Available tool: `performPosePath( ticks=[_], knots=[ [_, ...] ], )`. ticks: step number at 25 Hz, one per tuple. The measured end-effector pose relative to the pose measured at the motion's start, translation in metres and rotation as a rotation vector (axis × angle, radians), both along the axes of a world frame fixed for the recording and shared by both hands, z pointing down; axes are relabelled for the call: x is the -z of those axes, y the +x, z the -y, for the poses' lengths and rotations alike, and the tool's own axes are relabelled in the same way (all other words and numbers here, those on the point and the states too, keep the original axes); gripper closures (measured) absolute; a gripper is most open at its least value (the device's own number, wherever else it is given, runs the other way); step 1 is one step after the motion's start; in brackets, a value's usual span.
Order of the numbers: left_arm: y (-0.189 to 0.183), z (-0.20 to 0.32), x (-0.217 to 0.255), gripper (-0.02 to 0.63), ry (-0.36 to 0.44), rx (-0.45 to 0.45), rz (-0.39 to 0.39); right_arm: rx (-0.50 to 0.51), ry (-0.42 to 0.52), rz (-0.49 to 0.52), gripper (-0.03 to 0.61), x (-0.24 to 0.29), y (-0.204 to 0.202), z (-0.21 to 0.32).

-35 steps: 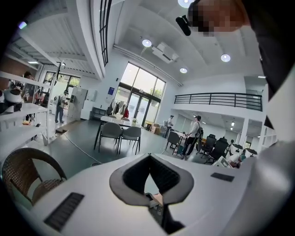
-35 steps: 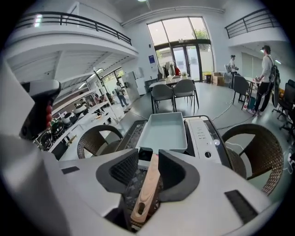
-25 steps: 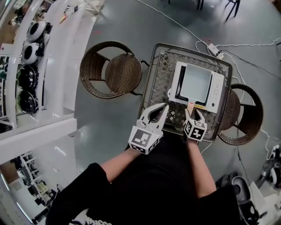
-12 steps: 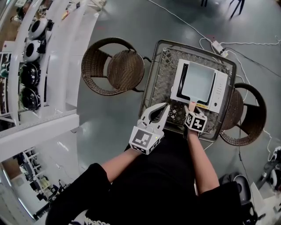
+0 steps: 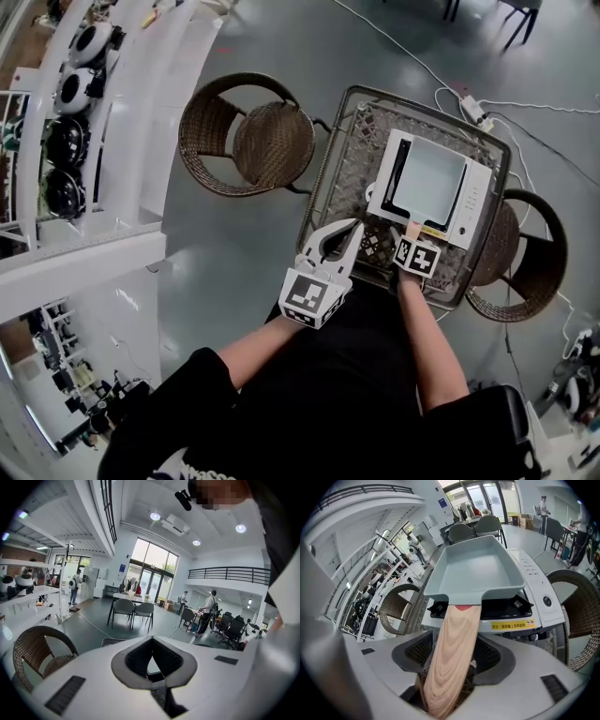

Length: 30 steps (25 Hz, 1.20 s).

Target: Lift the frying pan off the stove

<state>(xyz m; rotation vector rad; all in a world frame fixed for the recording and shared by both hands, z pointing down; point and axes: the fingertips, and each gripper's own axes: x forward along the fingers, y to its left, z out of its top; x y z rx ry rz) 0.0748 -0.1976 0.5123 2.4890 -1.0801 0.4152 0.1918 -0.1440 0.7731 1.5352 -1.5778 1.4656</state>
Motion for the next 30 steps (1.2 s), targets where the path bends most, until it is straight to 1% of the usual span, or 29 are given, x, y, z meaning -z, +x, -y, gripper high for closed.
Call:
performPosePath(
  ticks=[4, 10, 14, 17, 20, 24, 30],
  knots=[
    [-0.005, 0.004, 0.002, 0.603, -0.001, 0.017, 0.008, 0.017, -0.003, 0.004, 0.324, -0.003, -0.002, 0.005],
    [-0.019, 0.012, 0.004, 0.603, -0.005, 0.061, 0.011, 0.007, -0.048, 0.036, 0.325, -0.009, -0.003, 0.011],
    [-0.02, 0.015, 0.007, 0.603, 0.004, 0.073, 0.012, -0.04, -0.077, 0.045, 0.331, -0.012, 0.005, 0.011],
    [-0.021, 0.019, 0.008, 0.603, 0.011, 0.082, 0.013, -0.044, -0.087, 0.041, 0.352, -0.014, 0.008, 0.013],
    [-0.021, 0.021, 0.01, 0.603, 0.019, 0.089, 0.016, -0.04, -0.089, 0.048, 0.394, -0.014, 0.007, 0.012],
    [-0.021, 0.023, 0.011, 0.603, 0.031, 0.103, 0.018, -0.054, -0.09, 0.082, 0.412, -0.014, 0.008, 0.009],
    [-0.02, 0.021, 0.014, 0.603, 0.045, 0.11, 0.018, -0.066, -0.062, 0.112, 0.427, -0.014, 0.013, 0.01]
  ],
)
